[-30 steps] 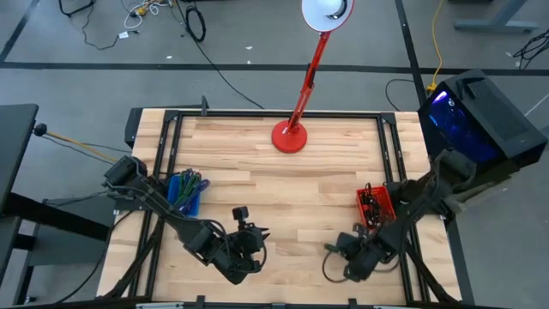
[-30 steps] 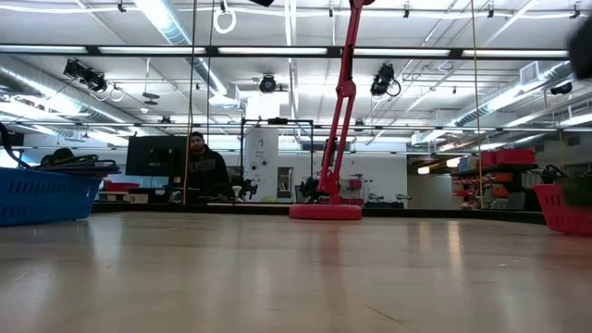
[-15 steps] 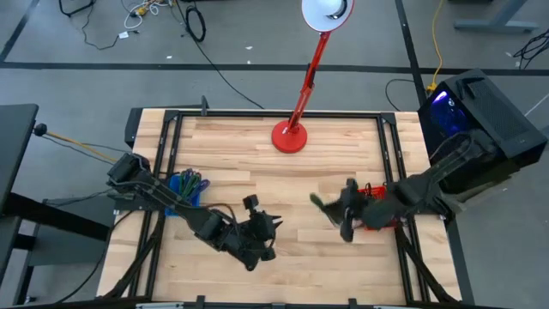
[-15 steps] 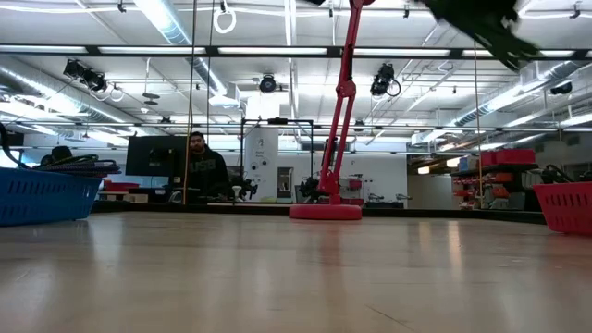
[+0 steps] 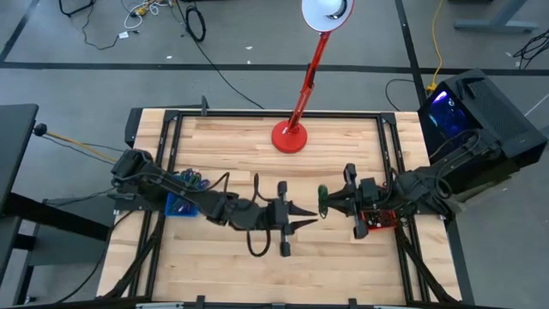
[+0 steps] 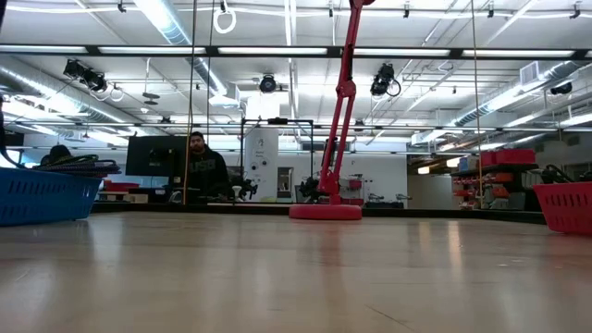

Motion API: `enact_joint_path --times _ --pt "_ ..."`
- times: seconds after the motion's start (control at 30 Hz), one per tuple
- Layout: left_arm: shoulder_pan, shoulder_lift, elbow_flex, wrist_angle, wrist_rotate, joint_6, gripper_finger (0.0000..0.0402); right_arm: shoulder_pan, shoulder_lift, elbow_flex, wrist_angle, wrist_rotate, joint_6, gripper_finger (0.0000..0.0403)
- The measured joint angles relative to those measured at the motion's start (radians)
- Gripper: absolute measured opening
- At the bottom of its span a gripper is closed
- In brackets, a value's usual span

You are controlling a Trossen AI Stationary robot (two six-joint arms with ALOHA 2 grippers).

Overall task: Pick & Place USB Port
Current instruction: Put the green and black charger cable into the blue bin

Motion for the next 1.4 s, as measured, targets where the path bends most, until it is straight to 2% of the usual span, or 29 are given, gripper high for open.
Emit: enact_joint_path --times 0.1,0.4,0.8,1.1,1.4 --pt "0.024 0.0 0.0 0.026 0.068 -0.005 0.0062 0.0 0.003 0.0 -0.012 -0.003 -0.001 0.0006" --pt "0.07 0.0 0.0 0.042 0.123 -0.039 0.0062 0.0 0.003 0.0 0.002 -0.017 -0.021 0.0007" --pt "0.095 0.0 0.0 0.045 0.135 -0.061 0.0062 -0.001 0.015 0.0 0.025 -0.027 -0.026 0.0007" --pt "0.098 -0.001 0.0 -0.053 0.123 -0.066 0.0062 -0.001 0.016 0.0 0.025 -0.032 -0.05 0.0008" --pt "0.112 -0.001 0.0 -0.04 0.125 -0.061 0.0062 0.0 0.016 0.0 0.042 -0.035 -0.052 0.0008"
